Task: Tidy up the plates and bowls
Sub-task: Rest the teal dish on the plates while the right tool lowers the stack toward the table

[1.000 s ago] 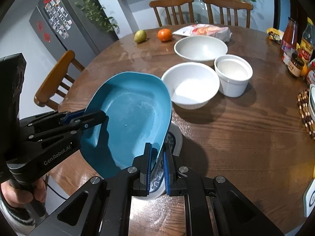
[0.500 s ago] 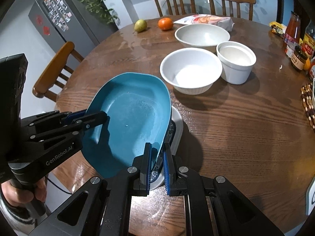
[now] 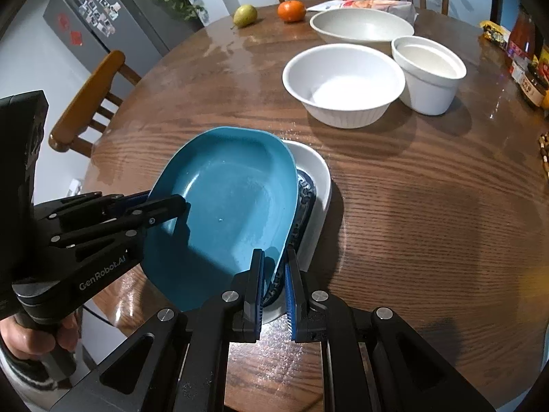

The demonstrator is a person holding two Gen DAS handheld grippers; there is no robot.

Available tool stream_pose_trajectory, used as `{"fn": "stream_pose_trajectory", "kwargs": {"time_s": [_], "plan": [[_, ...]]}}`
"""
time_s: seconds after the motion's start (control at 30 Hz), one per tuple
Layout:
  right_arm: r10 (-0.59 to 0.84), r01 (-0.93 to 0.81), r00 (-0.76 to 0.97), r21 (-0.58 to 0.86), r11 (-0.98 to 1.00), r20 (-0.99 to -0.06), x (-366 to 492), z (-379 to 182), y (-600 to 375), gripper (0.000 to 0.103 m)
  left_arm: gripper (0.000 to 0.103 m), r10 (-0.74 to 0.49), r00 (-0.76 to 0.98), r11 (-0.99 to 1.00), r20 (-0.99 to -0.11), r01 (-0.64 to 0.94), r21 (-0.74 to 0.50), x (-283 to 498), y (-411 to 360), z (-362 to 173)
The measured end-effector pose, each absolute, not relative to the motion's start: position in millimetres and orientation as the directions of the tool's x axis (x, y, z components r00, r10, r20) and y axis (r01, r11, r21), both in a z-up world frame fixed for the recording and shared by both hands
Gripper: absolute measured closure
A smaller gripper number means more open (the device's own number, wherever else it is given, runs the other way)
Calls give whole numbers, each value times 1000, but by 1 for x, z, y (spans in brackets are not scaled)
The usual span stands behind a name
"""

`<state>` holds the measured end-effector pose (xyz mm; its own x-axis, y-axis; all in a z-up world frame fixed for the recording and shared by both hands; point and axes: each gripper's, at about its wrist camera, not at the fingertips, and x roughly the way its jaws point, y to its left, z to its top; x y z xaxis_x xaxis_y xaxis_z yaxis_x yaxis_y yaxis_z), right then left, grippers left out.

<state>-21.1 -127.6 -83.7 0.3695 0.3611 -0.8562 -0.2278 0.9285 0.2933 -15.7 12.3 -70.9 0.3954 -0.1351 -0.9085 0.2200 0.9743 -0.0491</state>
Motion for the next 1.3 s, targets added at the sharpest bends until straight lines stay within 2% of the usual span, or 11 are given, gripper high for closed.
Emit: {"fn": "stream_pose_trajectory", "kwargs": {"time_s": [0.87, 1.3], "plan": [[335, -213, 345, 275, 938, -877, -11, -95, -118, 91, 89, -128, 373, 972, -919, 233, -41, -7, 15, -82], [295, -203, 397, 230, 952, -869, -10, -84, -117, 91, 83, -121, 386, 971, -914, 238, -28, -6, 13, -79]]}}
